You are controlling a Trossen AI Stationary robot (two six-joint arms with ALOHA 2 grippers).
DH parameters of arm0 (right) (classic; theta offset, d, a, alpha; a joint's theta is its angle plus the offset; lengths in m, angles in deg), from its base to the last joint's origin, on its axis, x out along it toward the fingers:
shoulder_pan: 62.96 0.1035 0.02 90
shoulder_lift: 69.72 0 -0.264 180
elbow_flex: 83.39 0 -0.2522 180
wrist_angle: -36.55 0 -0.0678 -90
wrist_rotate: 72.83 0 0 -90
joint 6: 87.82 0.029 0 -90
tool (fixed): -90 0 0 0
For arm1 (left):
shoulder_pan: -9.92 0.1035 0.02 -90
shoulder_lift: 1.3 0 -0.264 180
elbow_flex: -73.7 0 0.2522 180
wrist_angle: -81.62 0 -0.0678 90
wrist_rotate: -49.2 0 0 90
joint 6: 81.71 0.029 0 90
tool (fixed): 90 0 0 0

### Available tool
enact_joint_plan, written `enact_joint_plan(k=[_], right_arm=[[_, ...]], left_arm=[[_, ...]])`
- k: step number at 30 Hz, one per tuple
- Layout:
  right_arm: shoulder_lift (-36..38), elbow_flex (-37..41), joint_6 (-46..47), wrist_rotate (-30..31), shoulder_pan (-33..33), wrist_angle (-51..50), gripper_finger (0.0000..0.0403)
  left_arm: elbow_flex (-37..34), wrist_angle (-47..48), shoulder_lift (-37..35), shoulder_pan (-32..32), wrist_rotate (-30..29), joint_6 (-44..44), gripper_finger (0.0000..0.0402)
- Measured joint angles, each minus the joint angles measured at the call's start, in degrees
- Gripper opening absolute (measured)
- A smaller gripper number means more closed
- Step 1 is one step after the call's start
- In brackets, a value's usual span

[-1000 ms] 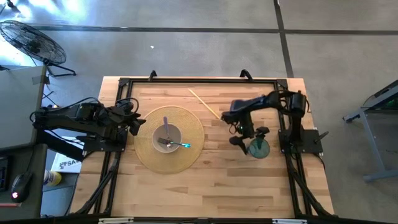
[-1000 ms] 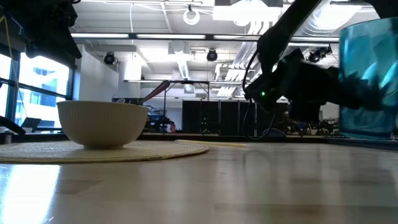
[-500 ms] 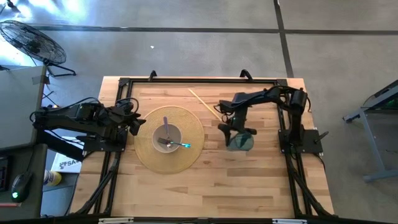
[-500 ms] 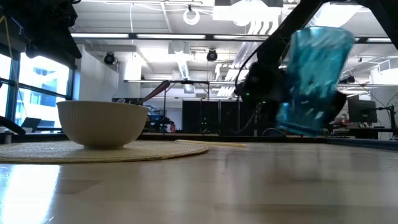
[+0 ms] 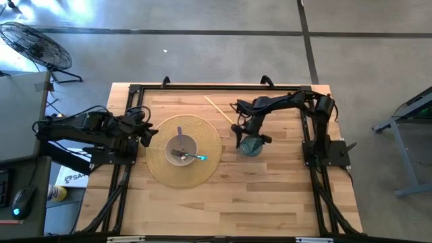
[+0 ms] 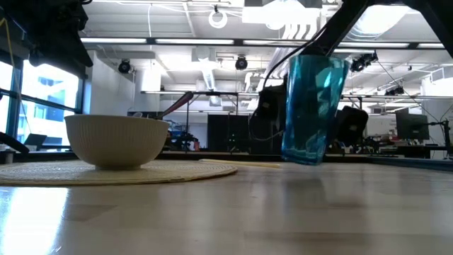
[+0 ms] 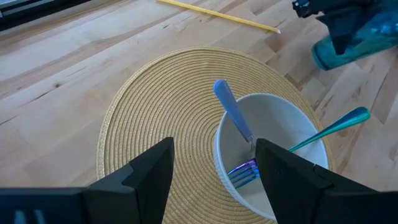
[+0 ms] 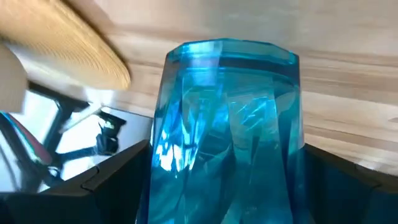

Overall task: Pick & Place Utensil
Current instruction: Put the blue cup on the yellow mat to the top right of the white bowl

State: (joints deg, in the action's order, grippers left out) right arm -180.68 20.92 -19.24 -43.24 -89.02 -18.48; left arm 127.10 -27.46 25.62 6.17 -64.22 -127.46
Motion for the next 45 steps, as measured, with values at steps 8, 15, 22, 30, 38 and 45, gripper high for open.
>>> enact_joint_plan(k=[8,15,22,30,38,45], right_arm=[[-0.02,0.36,3.23,-0.19,-0.29,0.89,0.0350],[-0.31,5.84,11.02,-3.13,-0.33,14.51,0.0350],[-0.31,5.86,9.02,-2.68,-0.71,14.59,0.0351],[-0.26,5.86,8.45,-2.61,-0.52,15.43,0.0351],[-0.26,5.86,8.98,-2.55,-0.53,15.84,0.0357],[-0.26,5.86,10.98,-2.57,-0.53,16.05,0.0379]], left_arm=[[0.00,0.01,0.00,0.00,0.00,0.00,0.0223],[0.00,0.01,-0.02,-0.01,0.00,0.00,0.0223],[0.00,0.00,0.00,-0.02,0.02,0.00,0.0223],[0.00,0.00,0.00,-0.02,0.00,0.00,0.0223],[0.00,0.00,0.00,-0.02,0.02,0.00,0.0223],[0.00,0.00,0.00,-0.01,0.00,0.00,0.0223]])
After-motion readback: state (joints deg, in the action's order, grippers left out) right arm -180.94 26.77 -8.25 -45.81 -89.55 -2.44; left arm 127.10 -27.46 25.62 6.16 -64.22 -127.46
